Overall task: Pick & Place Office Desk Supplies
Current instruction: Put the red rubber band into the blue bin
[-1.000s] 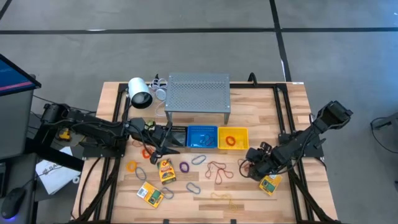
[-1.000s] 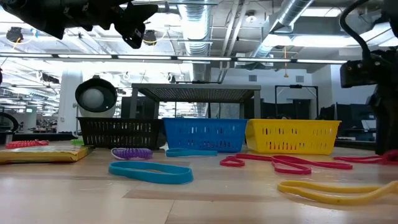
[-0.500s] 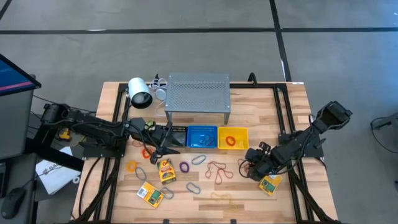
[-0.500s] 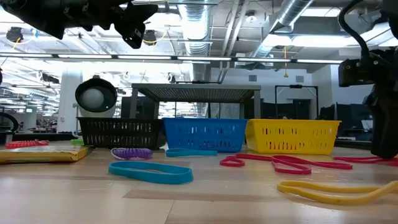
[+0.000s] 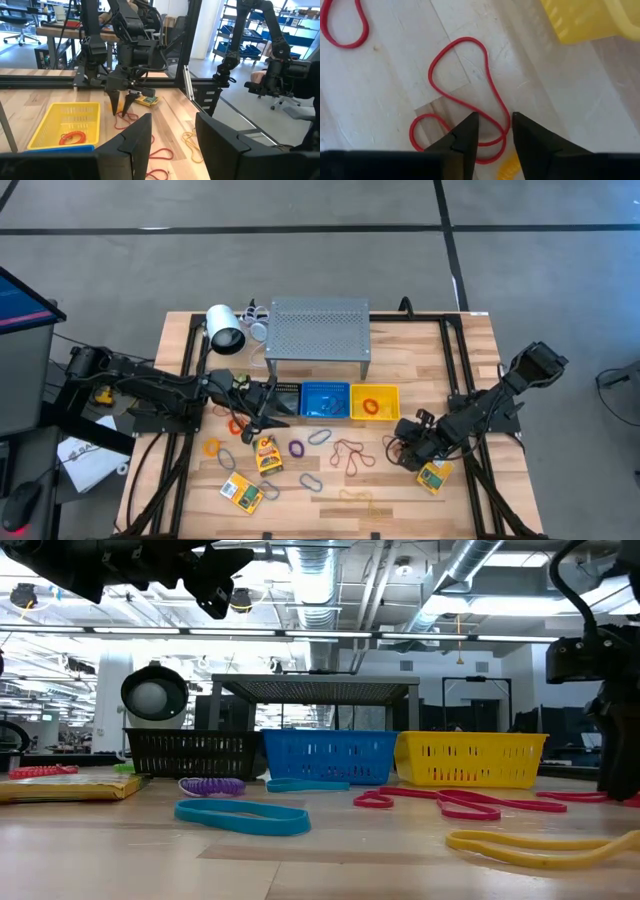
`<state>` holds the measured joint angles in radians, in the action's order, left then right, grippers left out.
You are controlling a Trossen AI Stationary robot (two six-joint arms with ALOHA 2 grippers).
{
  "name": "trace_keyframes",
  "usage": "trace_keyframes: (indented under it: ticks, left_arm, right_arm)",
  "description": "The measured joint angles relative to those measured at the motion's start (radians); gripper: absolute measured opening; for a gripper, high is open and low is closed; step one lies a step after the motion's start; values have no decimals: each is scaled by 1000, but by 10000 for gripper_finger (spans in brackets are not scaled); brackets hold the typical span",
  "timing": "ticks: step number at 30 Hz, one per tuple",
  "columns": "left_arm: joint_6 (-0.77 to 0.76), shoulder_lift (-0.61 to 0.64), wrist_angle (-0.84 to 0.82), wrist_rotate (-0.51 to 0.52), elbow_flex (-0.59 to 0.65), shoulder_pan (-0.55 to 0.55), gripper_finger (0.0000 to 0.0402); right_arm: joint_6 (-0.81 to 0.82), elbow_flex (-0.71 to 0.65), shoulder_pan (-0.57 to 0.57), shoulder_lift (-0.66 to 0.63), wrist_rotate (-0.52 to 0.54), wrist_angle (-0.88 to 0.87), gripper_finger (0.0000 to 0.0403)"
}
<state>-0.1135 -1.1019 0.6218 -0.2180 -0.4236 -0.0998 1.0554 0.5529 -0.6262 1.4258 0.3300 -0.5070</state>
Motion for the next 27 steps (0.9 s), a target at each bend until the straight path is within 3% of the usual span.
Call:
trace_keyframes:
  ticks: [10,27]
  left_arm:
    - [0,0,0,0,0,0,149]
    - [0,0,0,0,0,0,149]
  right_arm:
    - [0,-1,1,1,-8,-1,6]
    - [-121,121,49,3,-24,-80,1]
